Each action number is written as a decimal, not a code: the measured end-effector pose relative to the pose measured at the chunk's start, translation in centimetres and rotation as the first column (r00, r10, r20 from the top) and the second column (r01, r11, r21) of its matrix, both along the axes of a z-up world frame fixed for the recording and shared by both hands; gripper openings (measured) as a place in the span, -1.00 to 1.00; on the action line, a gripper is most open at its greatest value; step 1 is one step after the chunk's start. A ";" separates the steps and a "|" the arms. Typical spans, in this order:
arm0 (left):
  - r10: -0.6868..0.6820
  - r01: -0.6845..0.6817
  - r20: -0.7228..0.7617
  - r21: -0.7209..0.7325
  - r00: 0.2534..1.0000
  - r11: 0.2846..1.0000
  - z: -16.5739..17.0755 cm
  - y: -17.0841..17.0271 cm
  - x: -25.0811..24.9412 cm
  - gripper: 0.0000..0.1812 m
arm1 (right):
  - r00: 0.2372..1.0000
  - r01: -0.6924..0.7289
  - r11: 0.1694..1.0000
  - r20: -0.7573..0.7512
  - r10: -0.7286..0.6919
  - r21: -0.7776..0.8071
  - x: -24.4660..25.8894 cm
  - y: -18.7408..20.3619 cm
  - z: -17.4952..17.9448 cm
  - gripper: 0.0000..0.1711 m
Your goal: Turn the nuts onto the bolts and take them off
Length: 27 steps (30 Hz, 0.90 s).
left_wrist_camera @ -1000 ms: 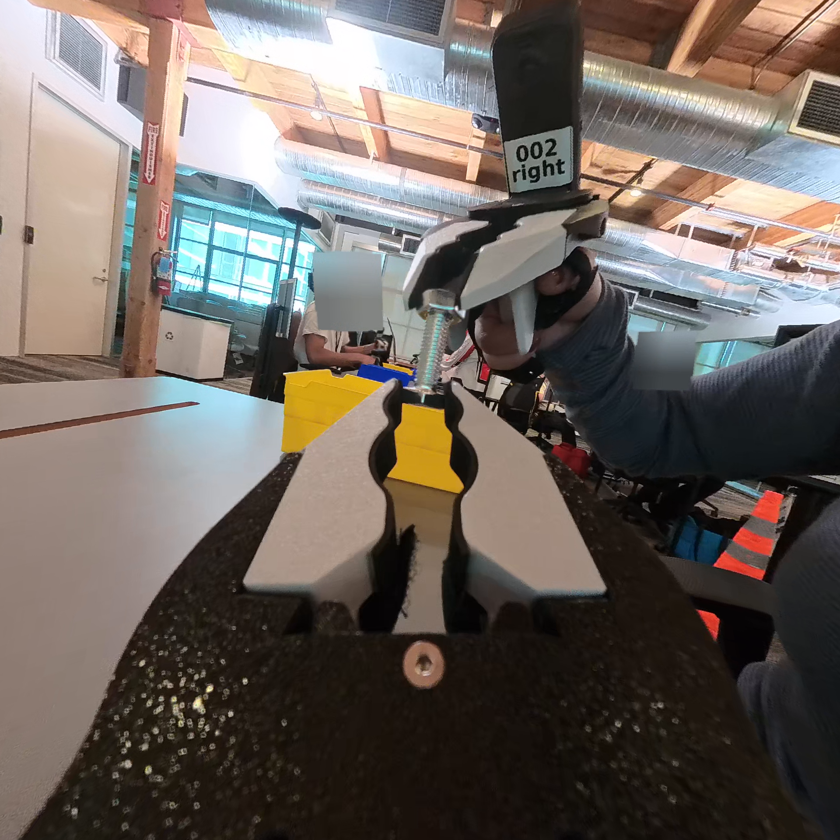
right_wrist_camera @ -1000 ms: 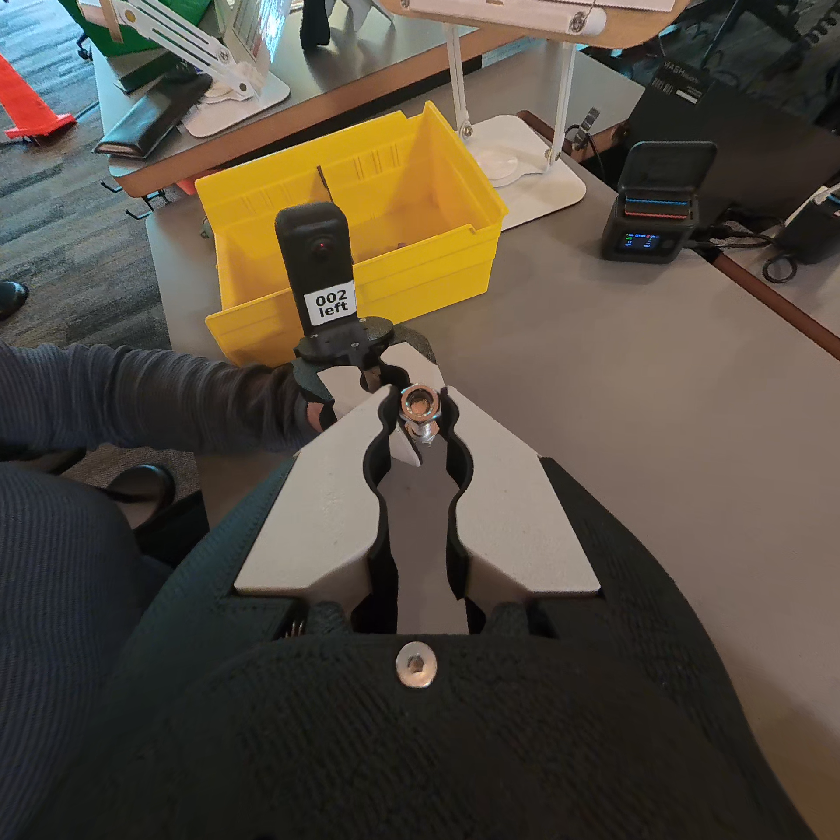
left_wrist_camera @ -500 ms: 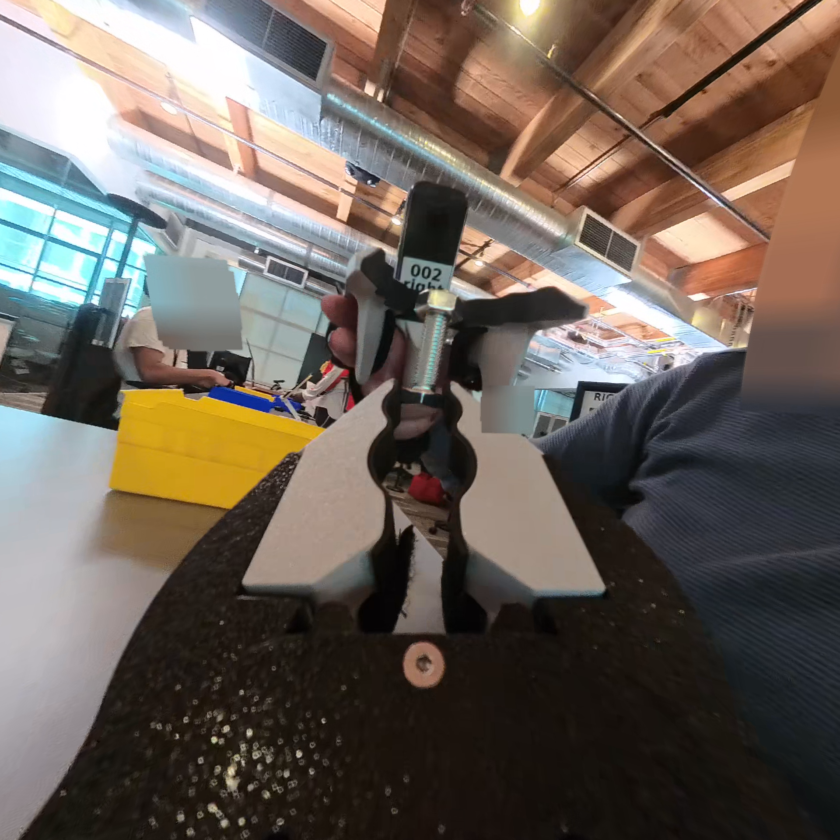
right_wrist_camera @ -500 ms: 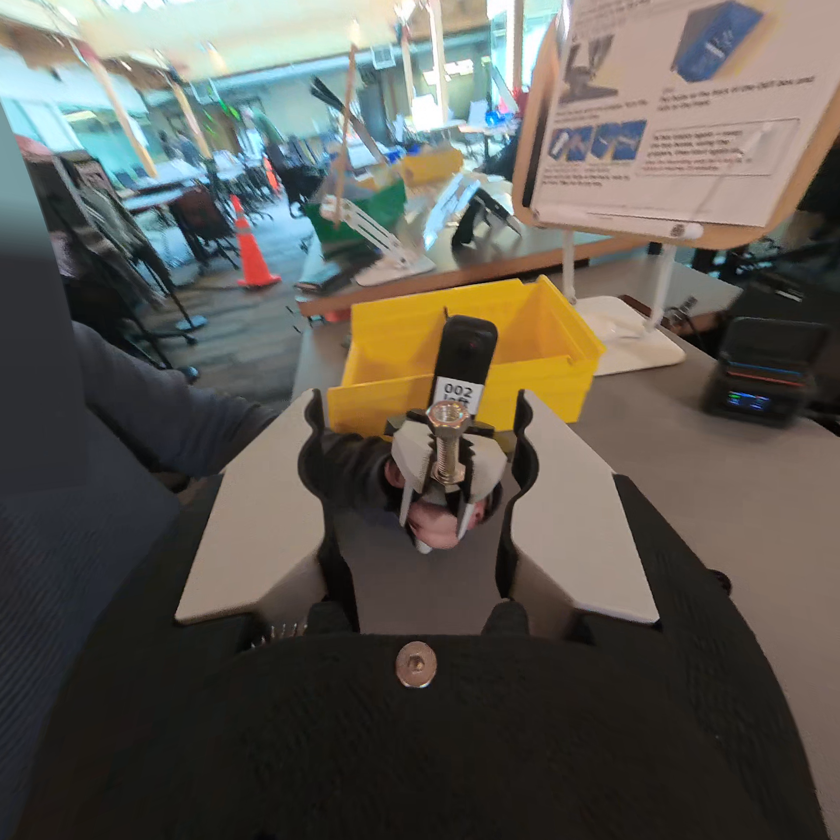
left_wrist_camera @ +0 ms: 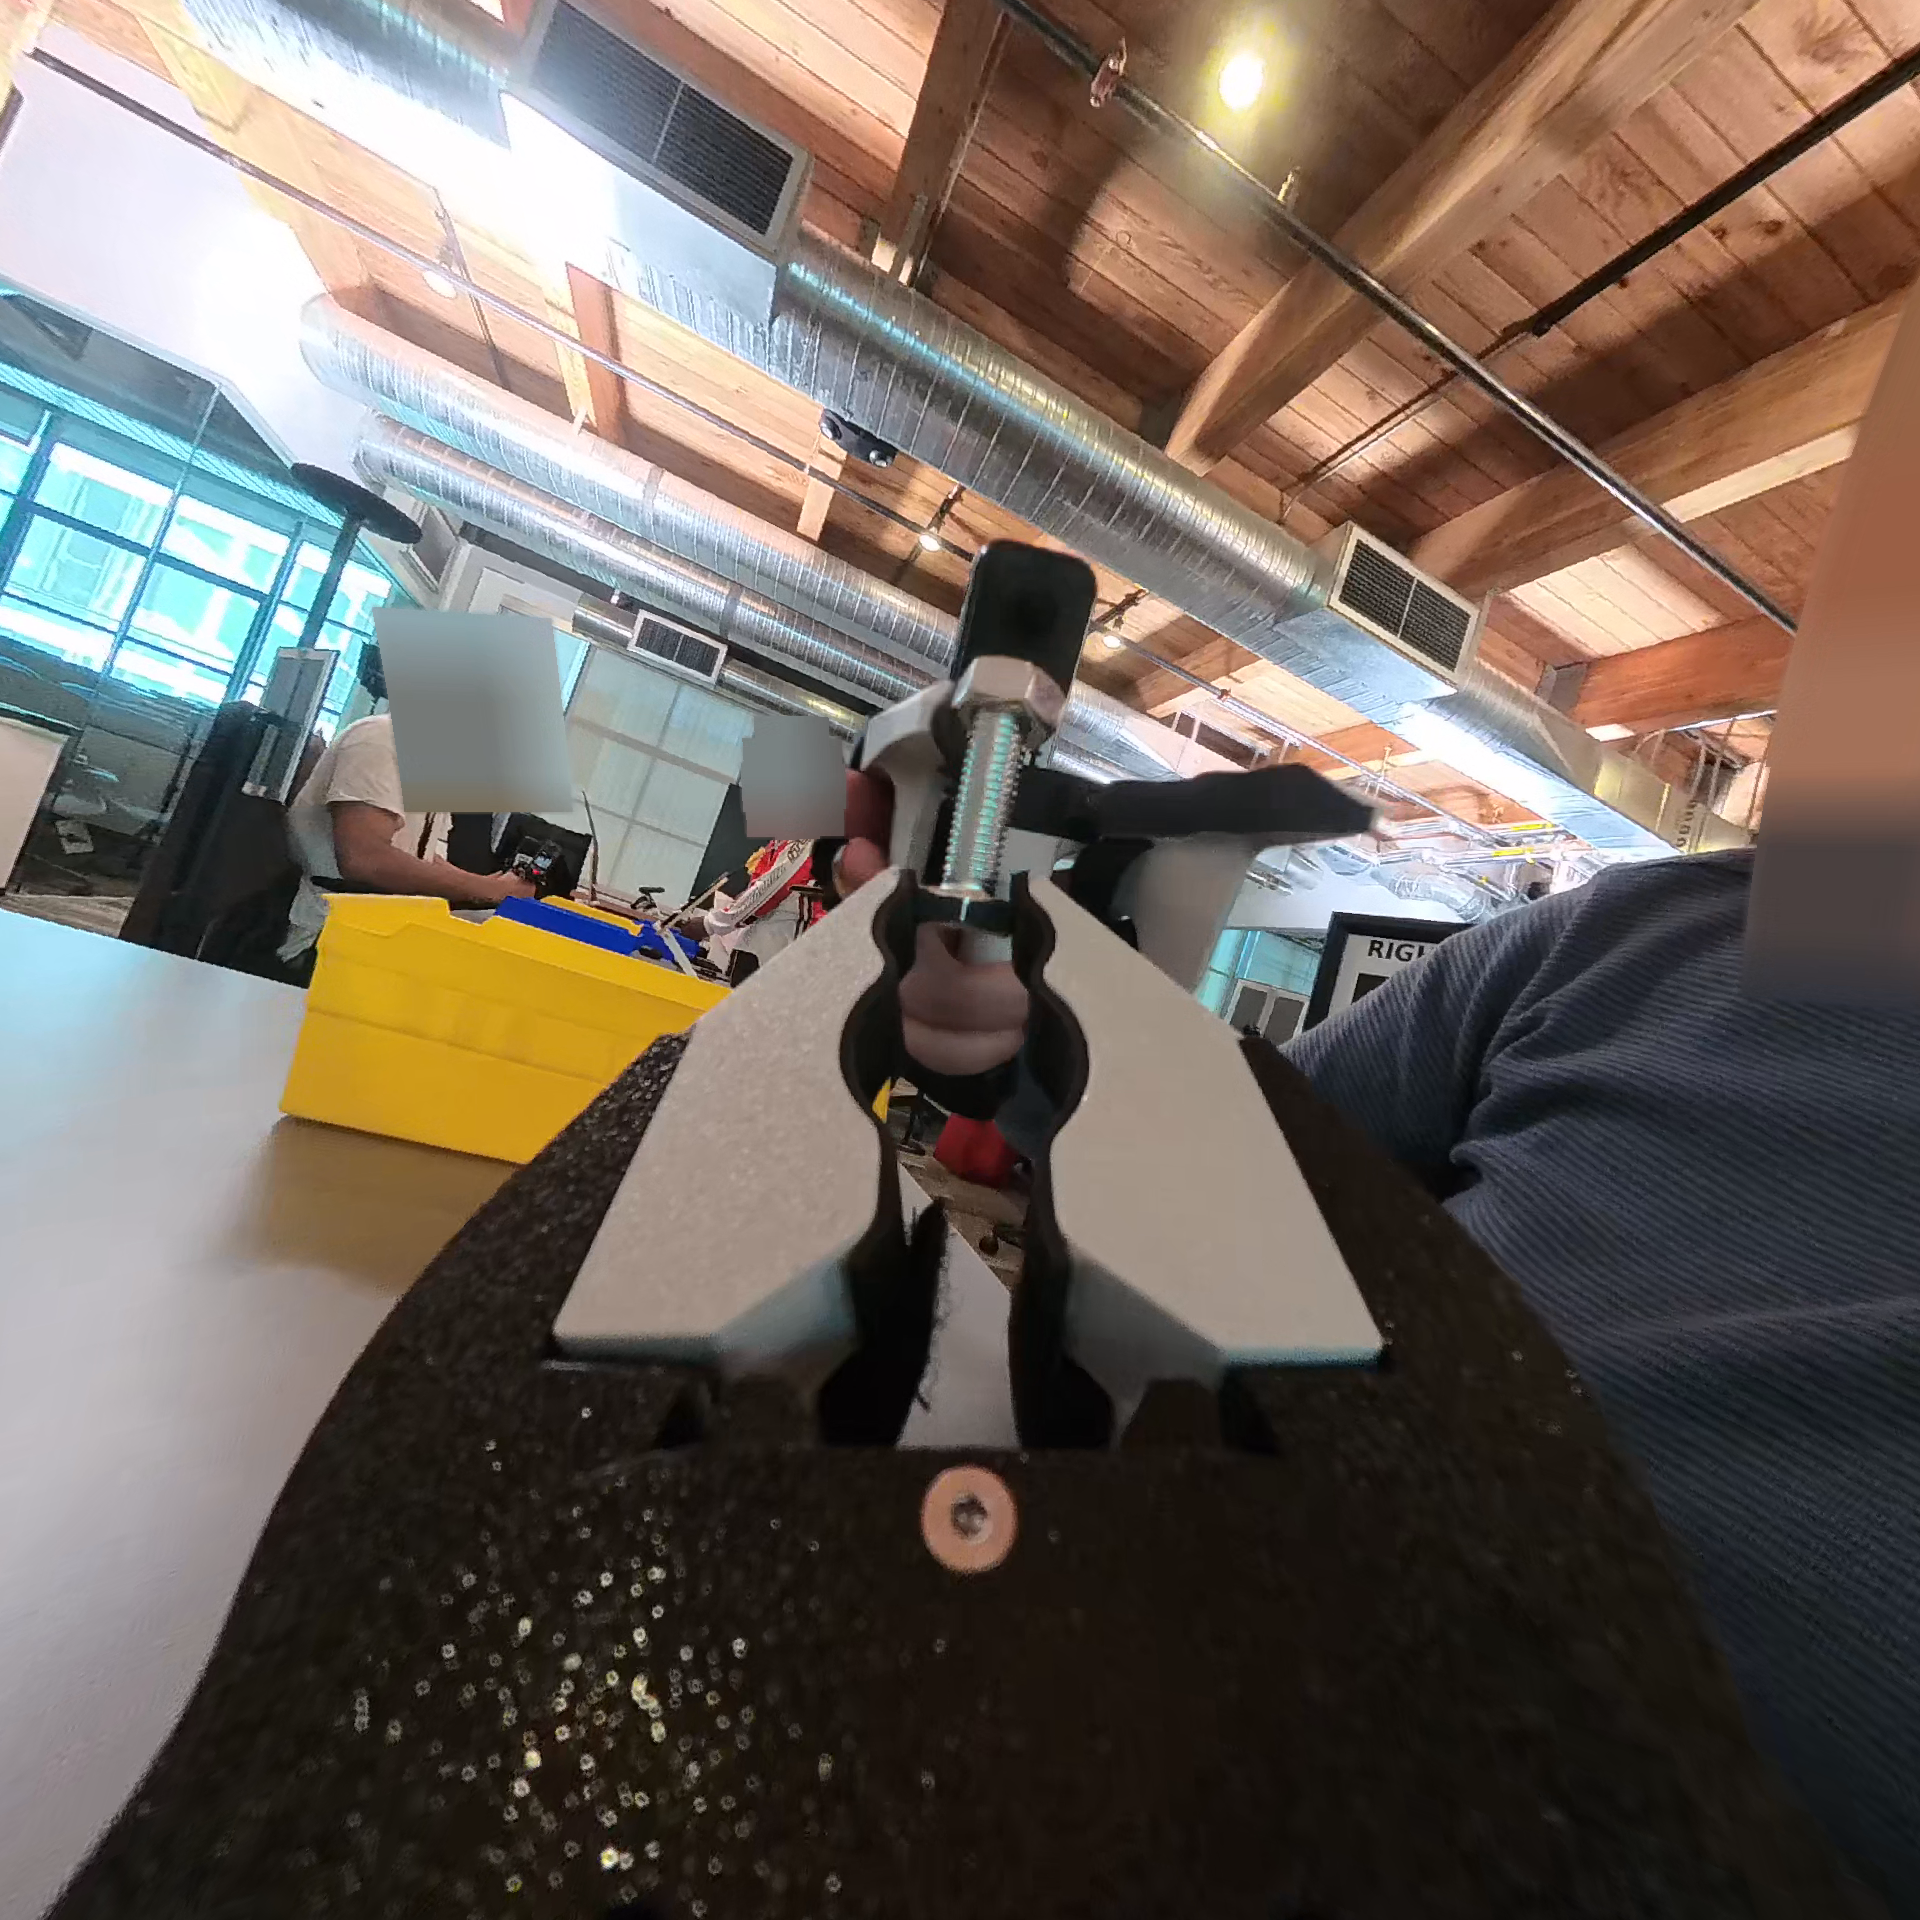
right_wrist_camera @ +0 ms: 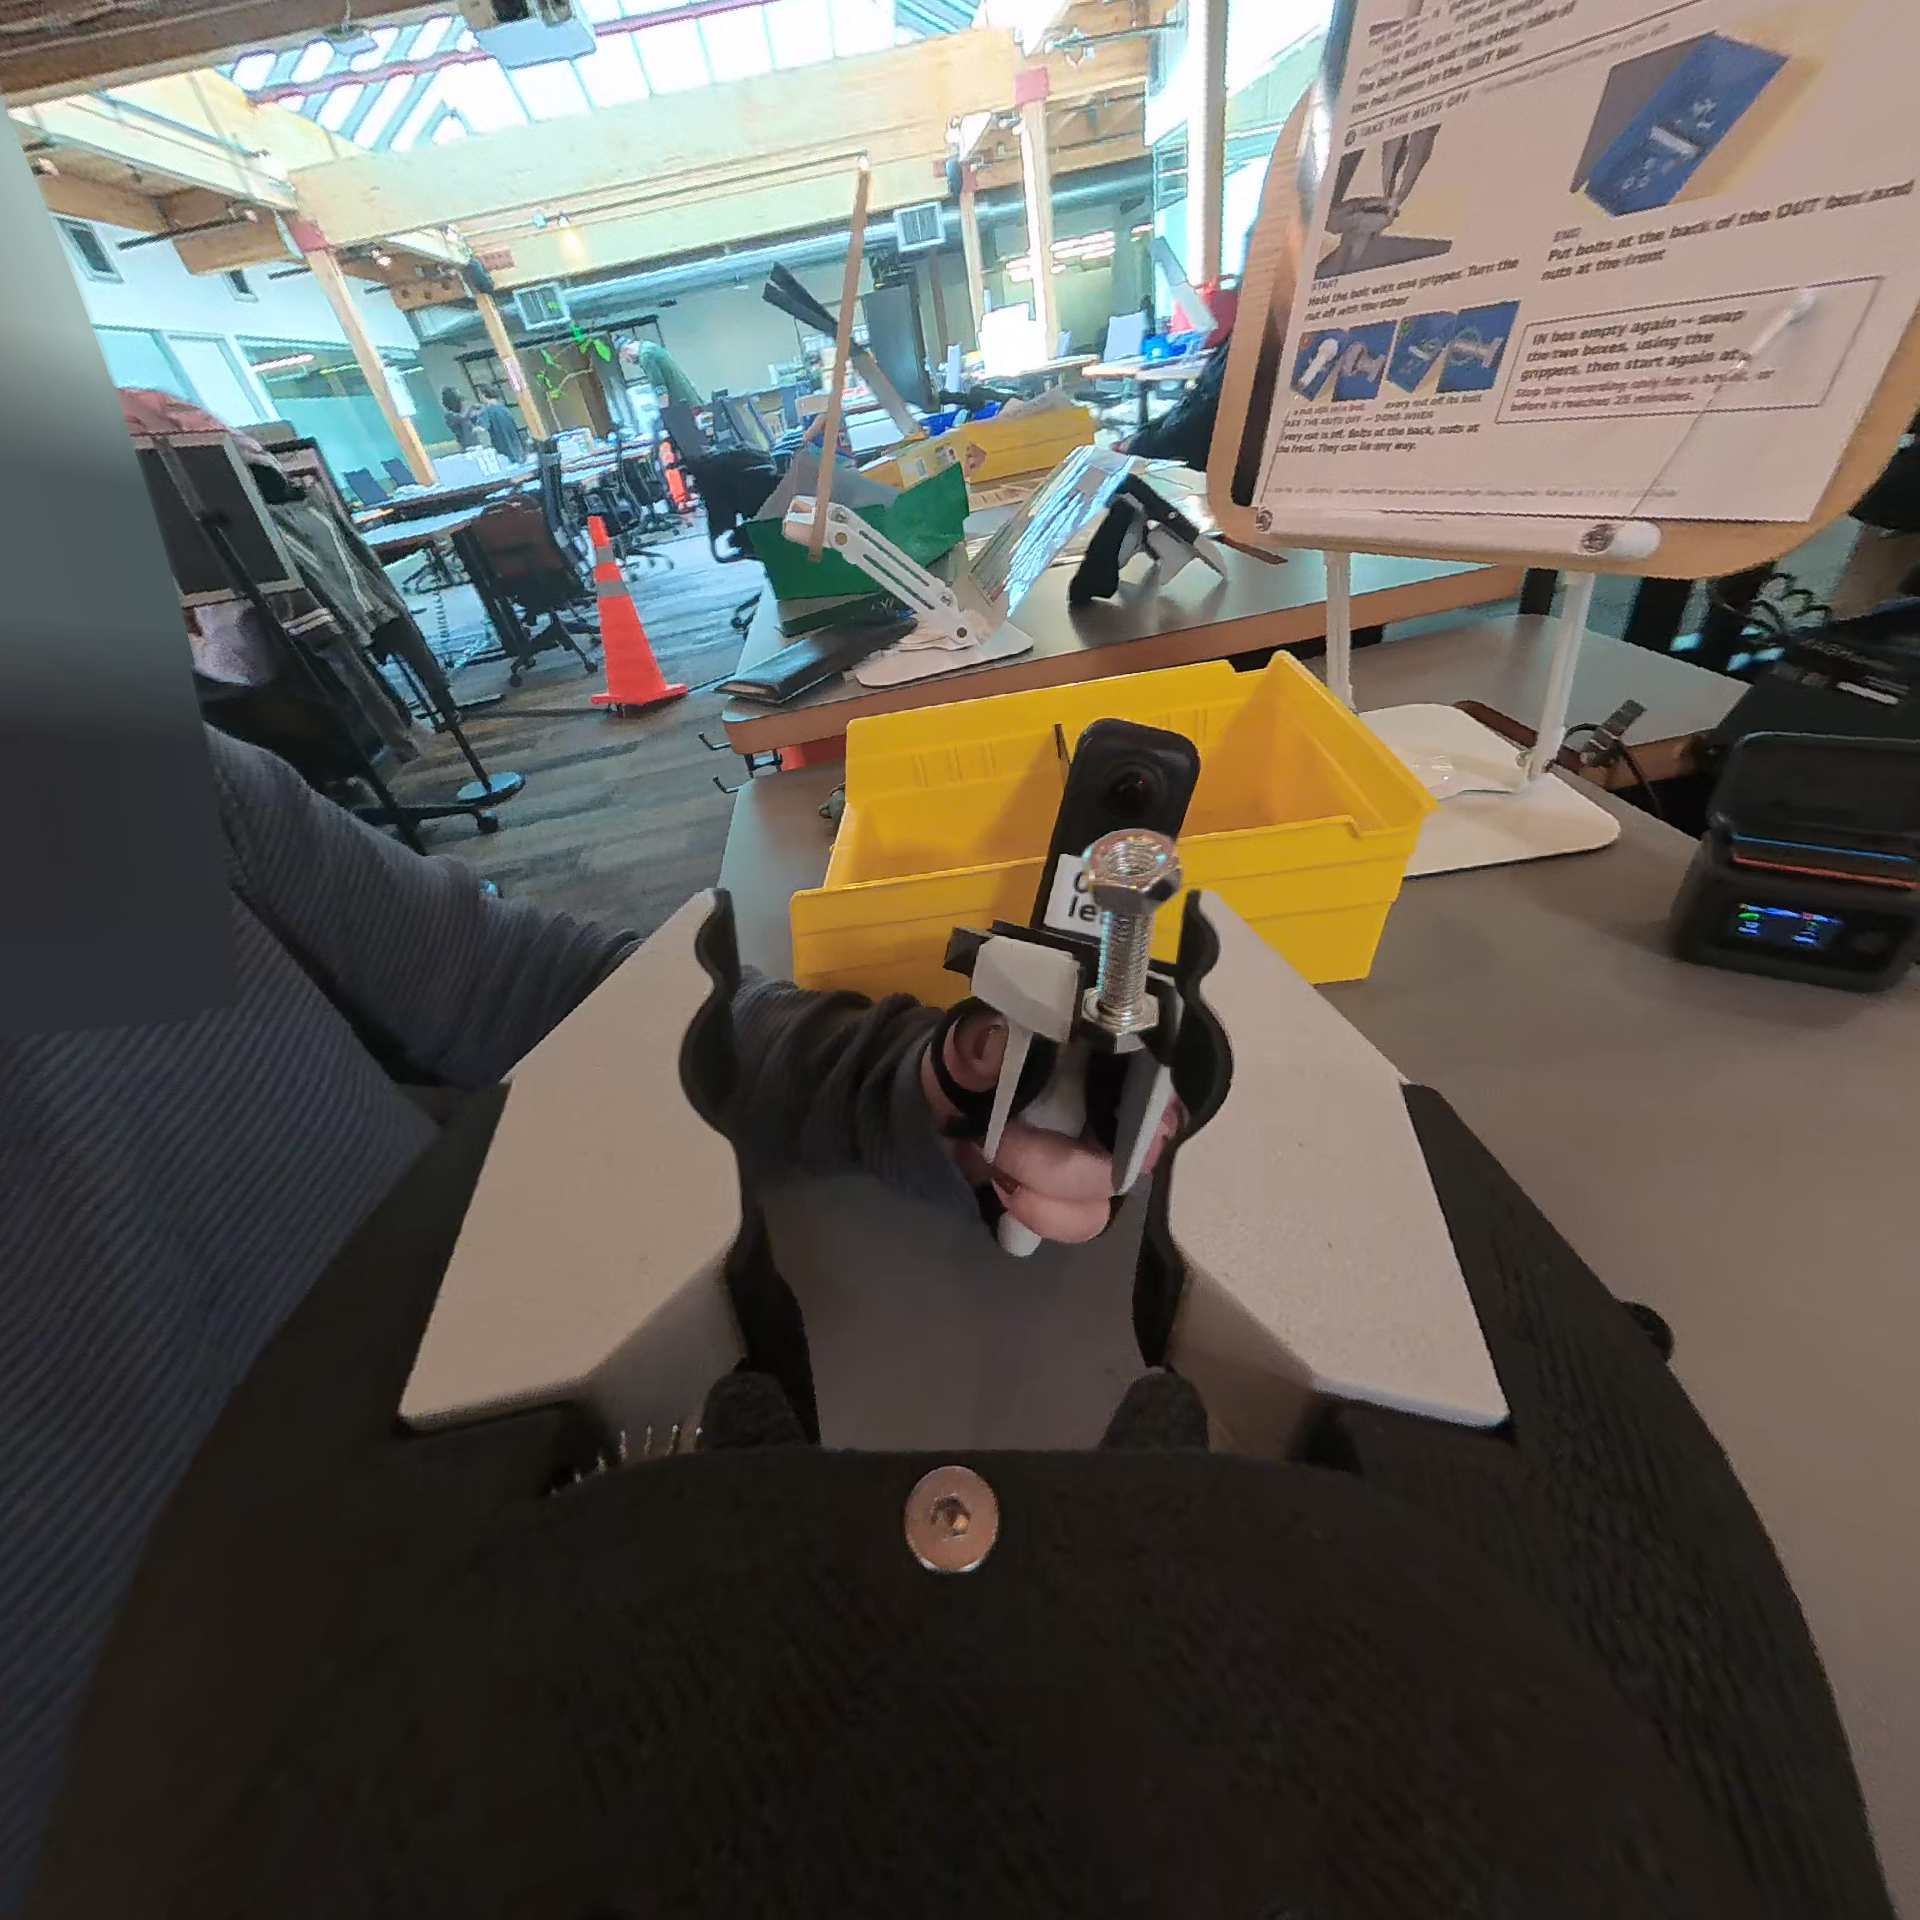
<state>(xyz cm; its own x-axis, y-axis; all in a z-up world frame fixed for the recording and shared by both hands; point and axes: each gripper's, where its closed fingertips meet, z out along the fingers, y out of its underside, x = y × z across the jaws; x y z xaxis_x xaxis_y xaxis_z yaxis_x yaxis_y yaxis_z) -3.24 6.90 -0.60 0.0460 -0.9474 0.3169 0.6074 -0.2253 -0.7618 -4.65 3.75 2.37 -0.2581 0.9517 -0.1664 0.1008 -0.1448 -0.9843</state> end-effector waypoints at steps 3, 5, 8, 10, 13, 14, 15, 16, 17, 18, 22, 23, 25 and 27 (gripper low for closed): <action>-0.027 0.027 -0.017 0.002 1.000 1.000 -0.2 -0.3 0.7 -0.83 | 0.999 0.029 1.000 -0.021 -0.029 0.005 -0.4 0.5 0.2 -0.01; -0.044 0.044 -0.030 0.002 0.999 0.999 -0.4 -0.5 1.2 -0.83 | 0.999 0.017 1.000 -0.032 -0.016 0.010 -0.9 0.1 0.3 0.00; -0.044 0.044 -0.026 -0.001 0.999 0.999 -0.4 -0.5 1.1 -0.83 | 1.000 -0.010 0.999 -0.029 0.011 0.031 -1.6 -0.6 0.1 0.00; -0.035 0.035 0.003 -0.007 0.999 0.999 -0.1 -0.3 0.4 -0.83 | 1.000 -0.014 0.999 -0.023 0.015 0.048 -1.6 -0.9 -0.2 -0.01; -0.008 0.008 -0.002 -0.018 1.000 1.000 -0.2 0.2 0.1 -0.83 | 1.000 0.017 0.999 -0.027 -0.015 0.048 -1.6 -0.3 -0.3 -0.03; 0.005 -0.005 -0.015 -0.025 1.000 1.000 -0.5 0.4 0.2 -0.83 | 0.999 0.030 0.998 -0.028 -0.029 0.048 -1.6 0.0 -0.5 -0.05; 0.014 -0.015 -0.027 -0.033 1.000 0.999 -0.7 0.6 0.3 -0.83 | 0.998 0.056 0.997 -0.039 -0.053 0.059 -1.7 0.6 -0.9 -0.08; 0.030 -0.032 -0.036 -0.044 0.999 0.999 -1.0 0.9 0.4 -0.83 | 0.994 0.095 0.992 -0.056 -0.090 0.082 -2.0 1.3 -1.6 -0.13; 0.057 -0.060 -0.045 -0.056 0.997 0.997 -1.4 1.4 0.3 -0.83 | 0.984 0.162 0.981 -0.090 -0.153 0.102 -2.2 2.6 -2.4 -0.18; 0.097 -0.101 -0.054 -0.068 0.994 0.993 -1.7 1.9 0.1 -0.83 | 0.961 0.247 0.965 -0.149 -0.233 0.083 -2.3 4.2 -3.1 -0.20; 0.299 -0.315 -0.208 -0.050 0.932 0.948 -3.5 4.1 -0.9 -0.84 | 0.886 0.309 0.914 -0.270 -0.377 -0.264 -1.7 8.5 -6.2 -0.19; 0.323 -0.344 -0.241 -0.049 0.915 0.938 -3.9 4.5 -0.9 -0.83 | 0.884 0.287 0.900 -0.271 -0.380 -0.327 -1.6 9.1 -6.8 -0.13; 0.379 -0.406 -0.271 -0.049 0.885 0.913 -4.3 5.1 -1.2 -0.83 | 0.895 0.245 0.872 -0.247 -0.371 -0.425 -1.9 9.8 -7.6 -0.09; 0.459 -0.488 -0.294 -0.032 0.839 0.872 -4.5 5.7 -1.9 -0.83 | 0.895 0.255 0.863 -0.232 -0.381 -0.436 -2.2 10.2 -7.8 -0.11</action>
